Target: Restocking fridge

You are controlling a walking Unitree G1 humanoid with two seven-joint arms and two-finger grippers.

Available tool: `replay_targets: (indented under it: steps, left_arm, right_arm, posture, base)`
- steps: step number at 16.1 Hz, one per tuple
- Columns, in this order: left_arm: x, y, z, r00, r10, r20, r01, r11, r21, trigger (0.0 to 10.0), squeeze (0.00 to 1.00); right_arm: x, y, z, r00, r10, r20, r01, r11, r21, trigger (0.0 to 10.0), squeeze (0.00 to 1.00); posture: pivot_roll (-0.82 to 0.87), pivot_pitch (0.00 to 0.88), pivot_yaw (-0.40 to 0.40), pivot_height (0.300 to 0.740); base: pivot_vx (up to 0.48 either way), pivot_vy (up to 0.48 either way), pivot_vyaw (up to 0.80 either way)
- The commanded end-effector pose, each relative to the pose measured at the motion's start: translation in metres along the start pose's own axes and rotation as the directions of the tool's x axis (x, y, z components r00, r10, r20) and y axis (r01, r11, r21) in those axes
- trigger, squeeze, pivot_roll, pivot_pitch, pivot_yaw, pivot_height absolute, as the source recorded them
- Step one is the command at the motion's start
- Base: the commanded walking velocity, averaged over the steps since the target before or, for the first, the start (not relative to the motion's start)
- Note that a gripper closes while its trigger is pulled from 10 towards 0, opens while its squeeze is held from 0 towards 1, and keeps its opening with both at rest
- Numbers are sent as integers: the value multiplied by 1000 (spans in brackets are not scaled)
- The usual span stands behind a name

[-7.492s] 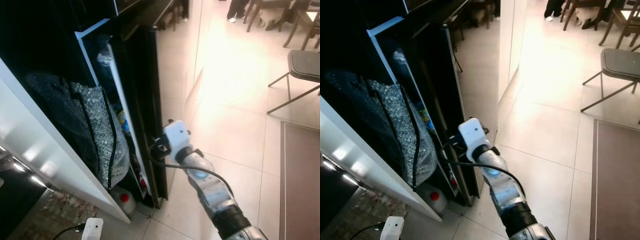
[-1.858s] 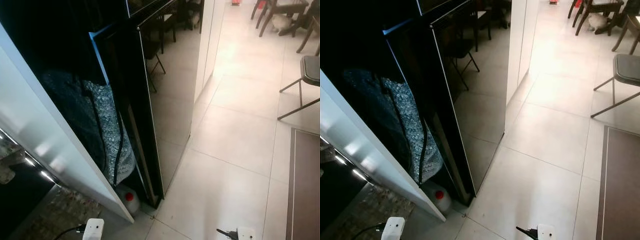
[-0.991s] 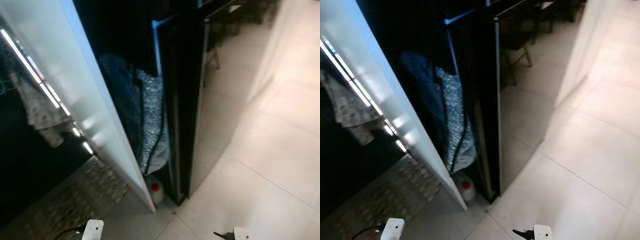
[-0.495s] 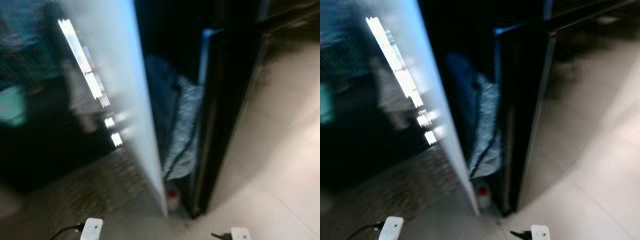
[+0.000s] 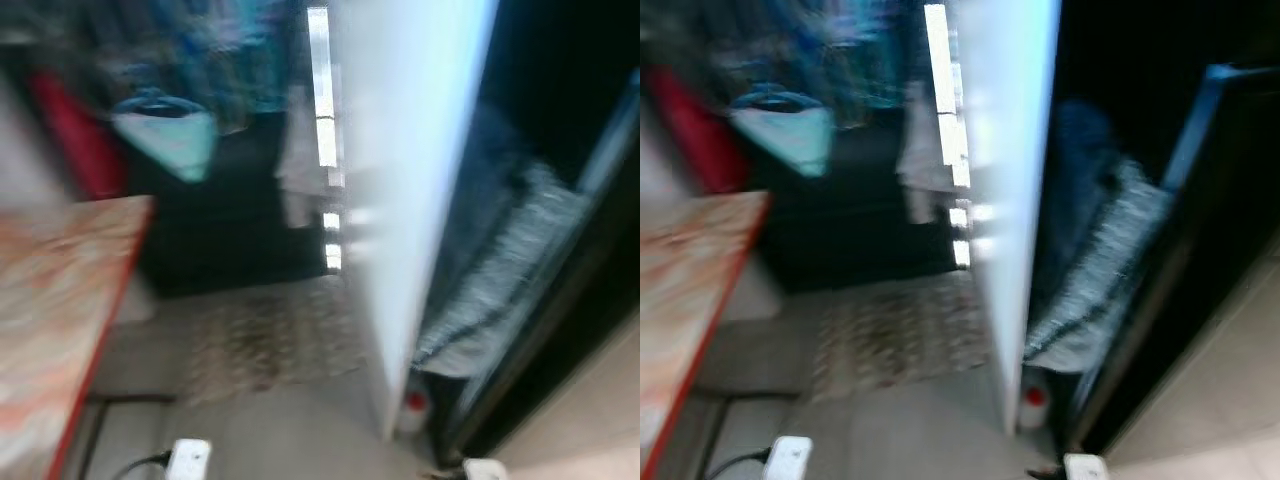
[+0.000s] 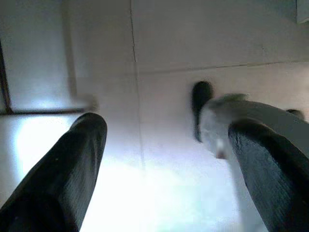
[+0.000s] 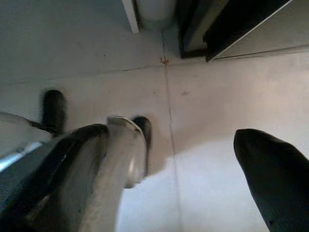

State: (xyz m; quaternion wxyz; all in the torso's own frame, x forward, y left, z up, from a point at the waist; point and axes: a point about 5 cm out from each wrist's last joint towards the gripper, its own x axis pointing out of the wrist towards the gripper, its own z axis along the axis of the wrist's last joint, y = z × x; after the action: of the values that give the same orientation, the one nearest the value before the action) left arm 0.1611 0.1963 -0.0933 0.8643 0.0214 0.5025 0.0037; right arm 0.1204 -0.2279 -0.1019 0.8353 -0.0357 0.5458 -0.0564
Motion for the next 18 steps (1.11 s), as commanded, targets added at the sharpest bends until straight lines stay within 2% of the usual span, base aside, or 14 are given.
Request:
replay_targets:
  steps: [1, 5, 18]
  left_arm:
    - [0, 5, 2, 1000, 16, 4, -16, 1000, -15, 10000, 0]
    - [0, 2, 2, 1000, 14, 4, -14, 999, -30, 10000, 0]
    - [-1, 9, 1, 1000, 22, -2, -22, 1000, -15, 10000, 0]
  right_arm:
    - [1, 5, 2, 1000, 16, 4, -16, 1000, -3, 10000, 0]
    - [1, 1, 4, 1000, 15, 4, -14, 1000, -17, 10000, 0]
    - [1, 10, 1, 999, 35, 1, -35, 999, -2, 10000, 0]
  posture:
    - [-122, 21, 34, 740]
    - [-119, 22, 24, 740]
    - [-111, 39, 56, 740]
  base:
    - [0, 0, 800]
    - [0, 0, 800]
    - [0, 0, 800]
